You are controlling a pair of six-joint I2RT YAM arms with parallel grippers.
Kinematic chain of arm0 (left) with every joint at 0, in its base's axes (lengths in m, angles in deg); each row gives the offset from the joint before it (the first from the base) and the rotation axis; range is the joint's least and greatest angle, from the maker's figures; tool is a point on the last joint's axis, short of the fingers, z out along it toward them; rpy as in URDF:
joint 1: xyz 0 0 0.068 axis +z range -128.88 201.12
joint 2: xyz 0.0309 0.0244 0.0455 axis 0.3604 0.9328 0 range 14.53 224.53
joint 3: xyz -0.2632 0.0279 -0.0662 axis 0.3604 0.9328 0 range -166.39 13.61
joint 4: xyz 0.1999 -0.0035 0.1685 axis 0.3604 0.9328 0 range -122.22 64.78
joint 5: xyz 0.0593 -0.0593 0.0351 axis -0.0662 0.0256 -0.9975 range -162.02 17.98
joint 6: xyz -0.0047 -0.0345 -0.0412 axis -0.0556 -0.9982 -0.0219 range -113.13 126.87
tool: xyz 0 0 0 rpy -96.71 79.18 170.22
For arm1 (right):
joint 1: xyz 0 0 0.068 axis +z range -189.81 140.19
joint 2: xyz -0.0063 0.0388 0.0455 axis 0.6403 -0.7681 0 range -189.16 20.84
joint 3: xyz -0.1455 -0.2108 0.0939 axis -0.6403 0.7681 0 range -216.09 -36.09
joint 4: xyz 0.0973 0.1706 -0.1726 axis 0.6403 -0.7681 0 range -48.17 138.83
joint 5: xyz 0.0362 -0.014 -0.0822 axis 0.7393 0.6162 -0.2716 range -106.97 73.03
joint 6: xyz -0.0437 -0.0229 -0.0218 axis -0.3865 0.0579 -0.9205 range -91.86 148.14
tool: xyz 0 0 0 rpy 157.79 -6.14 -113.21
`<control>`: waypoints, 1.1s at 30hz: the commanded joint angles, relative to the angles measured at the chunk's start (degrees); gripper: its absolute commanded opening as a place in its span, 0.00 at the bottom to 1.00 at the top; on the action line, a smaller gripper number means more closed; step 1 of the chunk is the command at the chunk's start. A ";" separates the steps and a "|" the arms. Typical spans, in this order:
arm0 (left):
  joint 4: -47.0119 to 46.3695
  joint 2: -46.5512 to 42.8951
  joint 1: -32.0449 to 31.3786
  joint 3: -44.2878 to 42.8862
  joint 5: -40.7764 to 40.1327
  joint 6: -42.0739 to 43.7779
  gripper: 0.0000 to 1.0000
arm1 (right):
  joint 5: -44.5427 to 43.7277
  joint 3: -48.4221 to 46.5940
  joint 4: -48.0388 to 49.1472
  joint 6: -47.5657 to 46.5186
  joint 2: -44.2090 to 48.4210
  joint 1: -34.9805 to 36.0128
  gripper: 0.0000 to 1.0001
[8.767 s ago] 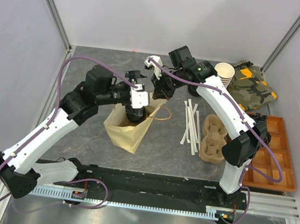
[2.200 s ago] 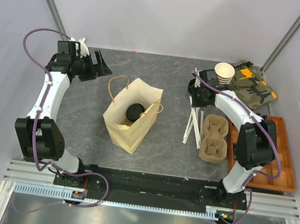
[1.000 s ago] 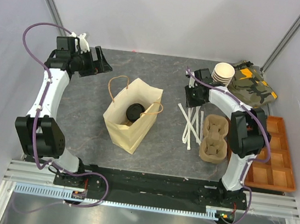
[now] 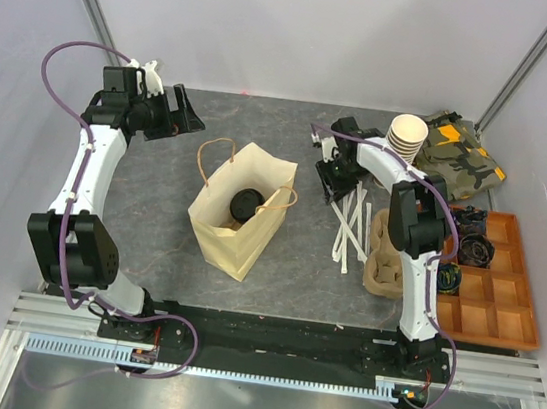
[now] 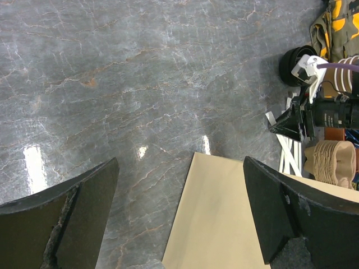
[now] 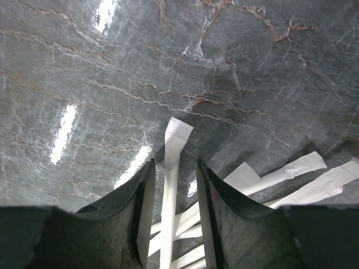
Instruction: Pack the takeout coffee
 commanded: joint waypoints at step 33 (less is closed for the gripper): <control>-1.27 -3.83 0.39 -2.32 0.88 -0.41 1.00 | 9.86 -16.99 7.87 22.44 27.64 -3.54 0.00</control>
